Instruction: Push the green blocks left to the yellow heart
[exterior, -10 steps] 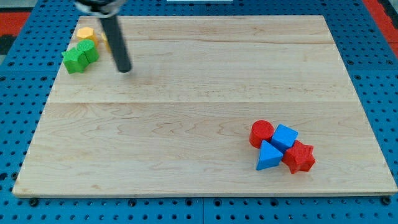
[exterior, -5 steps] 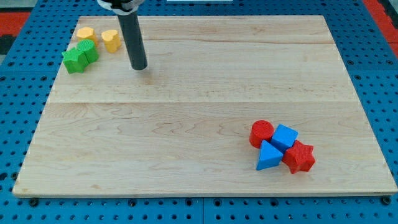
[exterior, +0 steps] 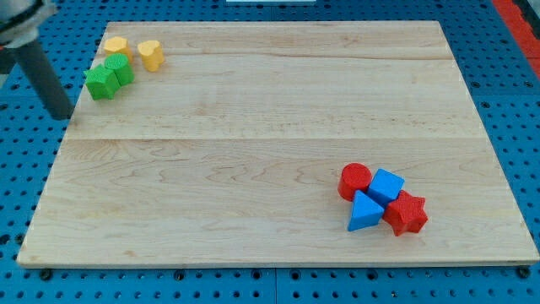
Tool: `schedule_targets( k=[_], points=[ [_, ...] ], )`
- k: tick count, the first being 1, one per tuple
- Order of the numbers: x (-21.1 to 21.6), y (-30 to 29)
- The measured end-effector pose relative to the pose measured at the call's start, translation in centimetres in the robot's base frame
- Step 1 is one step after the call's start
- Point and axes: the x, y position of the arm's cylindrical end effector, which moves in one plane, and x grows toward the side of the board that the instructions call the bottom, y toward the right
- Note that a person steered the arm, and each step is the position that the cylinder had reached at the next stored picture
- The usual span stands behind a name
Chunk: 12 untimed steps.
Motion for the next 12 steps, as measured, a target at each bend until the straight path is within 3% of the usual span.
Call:
schedule_targets(
  k=[4,6,8,11,12],
  points=[
    [0.0,0.0],
    [-5.5,4.8],
    [-4.9,5.8],
    [-9.1,5.5],
    [-9.5,8.0]
  ],
)
